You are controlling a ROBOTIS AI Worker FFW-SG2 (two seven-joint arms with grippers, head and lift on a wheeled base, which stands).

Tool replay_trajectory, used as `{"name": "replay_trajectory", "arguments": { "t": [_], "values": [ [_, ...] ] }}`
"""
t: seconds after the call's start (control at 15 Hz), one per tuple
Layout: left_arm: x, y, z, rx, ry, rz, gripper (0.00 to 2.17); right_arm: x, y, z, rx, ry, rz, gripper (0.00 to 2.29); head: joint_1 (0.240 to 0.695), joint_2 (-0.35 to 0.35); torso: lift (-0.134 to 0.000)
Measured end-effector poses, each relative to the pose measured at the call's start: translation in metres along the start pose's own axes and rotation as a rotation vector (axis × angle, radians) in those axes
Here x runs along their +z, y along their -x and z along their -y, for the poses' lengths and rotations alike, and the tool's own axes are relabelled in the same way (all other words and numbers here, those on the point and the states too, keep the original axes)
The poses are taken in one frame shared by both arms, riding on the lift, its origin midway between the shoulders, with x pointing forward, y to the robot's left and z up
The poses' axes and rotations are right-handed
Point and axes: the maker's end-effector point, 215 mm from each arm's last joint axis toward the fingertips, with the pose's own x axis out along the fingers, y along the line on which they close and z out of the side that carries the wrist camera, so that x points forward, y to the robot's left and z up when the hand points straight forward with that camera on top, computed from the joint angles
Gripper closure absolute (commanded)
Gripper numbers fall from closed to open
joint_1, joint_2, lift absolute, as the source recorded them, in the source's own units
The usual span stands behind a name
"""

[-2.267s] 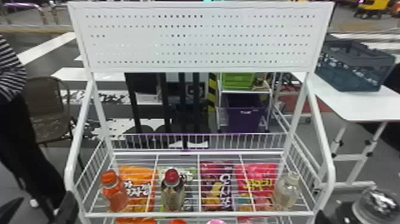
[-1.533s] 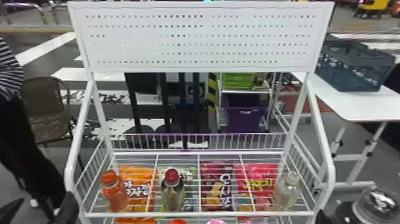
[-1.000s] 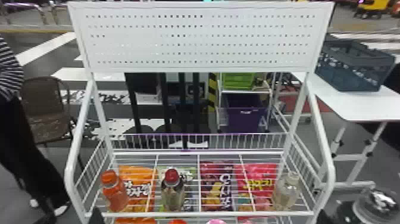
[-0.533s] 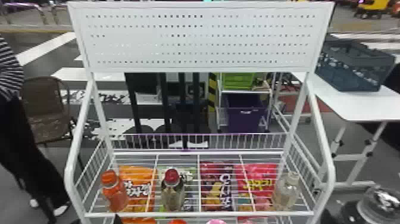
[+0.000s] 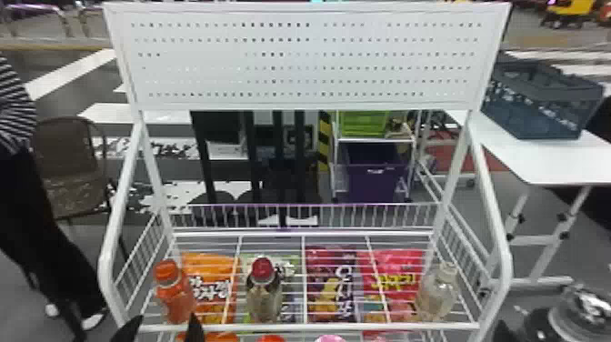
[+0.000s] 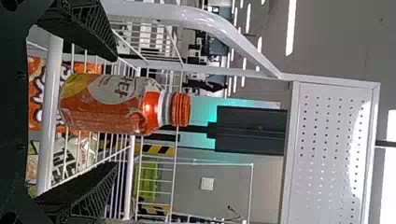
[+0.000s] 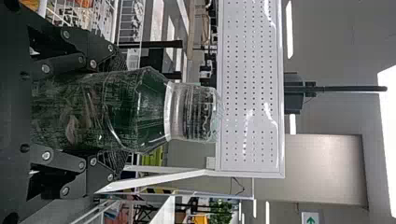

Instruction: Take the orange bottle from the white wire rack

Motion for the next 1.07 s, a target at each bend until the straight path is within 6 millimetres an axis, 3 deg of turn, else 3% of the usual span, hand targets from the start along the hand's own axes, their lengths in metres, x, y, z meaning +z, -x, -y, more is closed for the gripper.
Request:
{"name": "replay_trajectory", "arguments": {
  "t": [0.53, 0.6, 0.67, 0.73, 0.8, 0.87, 1.07],
  "values": [
    [-0.018, -0.057, -0.015, 0.000, -0.054, -0.037, 0.09, 0.001, 0.006, 0.006, -0.009, 0.019, -0.005, 1.00, 0.499, 0.000, 0.000],
    [-0.018, -0.064, -0.017, 0.000, -0.057, -0.038, 0.25, 0.001, 0.006, 0.007, -0.010, 0.019, -0.007, 1.00, 0.499, 0.000, 0.000],
    [-0.017, -0.068, -0.018, 0.000, -0.059, -0.037, 0.70, 0.001, 0.006, 0.007, -0.010, 0.020, -0.008, 1.00, 0.499, 0.000, 0.000],
    [-0.016, -0.070, -0.017, -0.008, -0.060, -0.035, 1.39, 0.001, 0.006, 0.007, -0.010, 0.019, -0.010, 1.00, 0.499, 0.000, 0.000],
    [-0.015, -0.071, -0.016, -0.018, -0.061, -0.033, 1.88, 0.000, 0.005, 0.007, -0.010, 0.018, -0.014, 1.00, 0.499, 0.000, 0.000],
    [-0.013, -0.072, -0.016, -0.021, -0.061, -0.032, 1.98, -0.002, 0.004, 0.007, -0.010, 0.017, -0.024, 1.00, 0.499, 0.000, 0.000],
    [-0.021, -0.071, -0.014, -0.025, -0.061, -0.066, 1.98, -0.008, -0.002, 0.008, -0.010, 0.012, -0.046, 1.00, 0.499, 0.000, 0.000]
  ]
}}
